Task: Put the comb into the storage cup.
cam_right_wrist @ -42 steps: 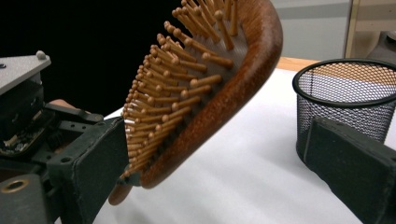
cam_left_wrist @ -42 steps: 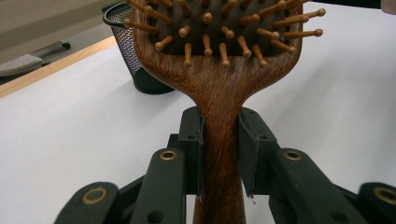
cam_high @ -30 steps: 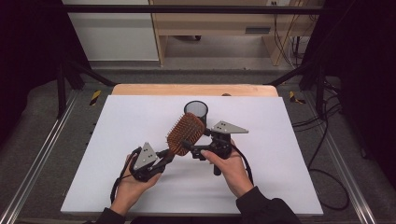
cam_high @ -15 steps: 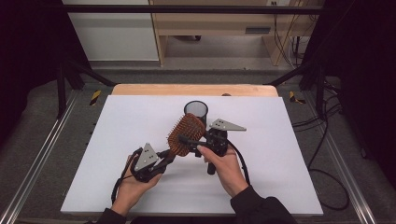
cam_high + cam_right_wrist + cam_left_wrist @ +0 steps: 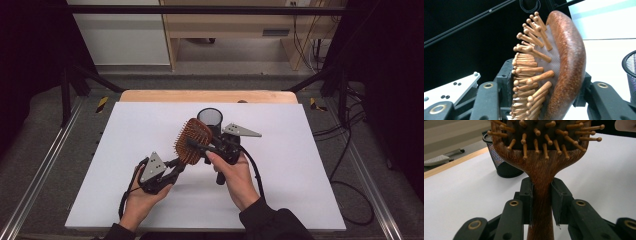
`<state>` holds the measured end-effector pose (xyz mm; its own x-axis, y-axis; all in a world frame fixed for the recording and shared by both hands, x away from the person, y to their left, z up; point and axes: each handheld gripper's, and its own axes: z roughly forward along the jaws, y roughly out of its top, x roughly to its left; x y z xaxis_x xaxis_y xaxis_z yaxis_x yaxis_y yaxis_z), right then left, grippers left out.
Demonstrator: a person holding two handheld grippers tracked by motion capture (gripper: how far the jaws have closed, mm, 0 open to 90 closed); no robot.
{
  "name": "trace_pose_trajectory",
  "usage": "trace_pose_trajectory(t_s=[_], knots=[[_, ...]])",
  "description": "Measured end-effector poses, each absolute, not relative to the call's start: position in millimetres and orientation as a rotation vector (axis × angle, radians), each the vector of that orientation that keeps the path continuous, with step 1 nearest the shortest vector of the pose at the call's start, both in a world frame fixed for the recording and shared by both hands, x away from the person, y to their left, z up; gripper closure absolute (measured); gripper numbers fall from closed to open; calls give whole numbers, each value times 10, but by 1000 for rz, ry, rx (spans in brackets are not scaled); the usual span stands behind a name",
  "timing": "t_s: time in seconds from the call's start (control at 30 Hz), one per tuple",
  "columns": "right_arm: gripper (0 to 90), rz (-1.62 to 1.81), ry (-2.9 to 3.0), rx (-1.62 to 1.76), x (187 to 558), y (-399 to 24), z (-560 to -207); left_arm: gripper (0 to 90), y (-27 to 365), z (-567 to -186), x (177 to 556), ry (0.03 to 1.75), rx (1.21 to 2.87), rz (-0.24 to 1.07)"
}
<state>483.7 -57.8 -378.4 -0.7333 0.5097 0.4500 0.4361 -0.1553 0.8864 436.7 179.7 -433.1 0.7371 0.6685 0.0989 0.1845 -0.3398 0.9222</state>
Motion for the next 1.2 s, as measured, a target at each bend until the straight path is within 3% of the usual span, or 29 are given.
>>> trace_pose_trajectory(t_s=[0.93, 1.2], knots=[[518, 2034, 2024, 1143, 4893, -447, -3688, 718, 1851, -4347, 4395, 723, 1832, 563], [518, 2029, 2018, 1156, 4904, -433, -3682, 675, 1870, -4347, 4400, 741, 1805, 568]])
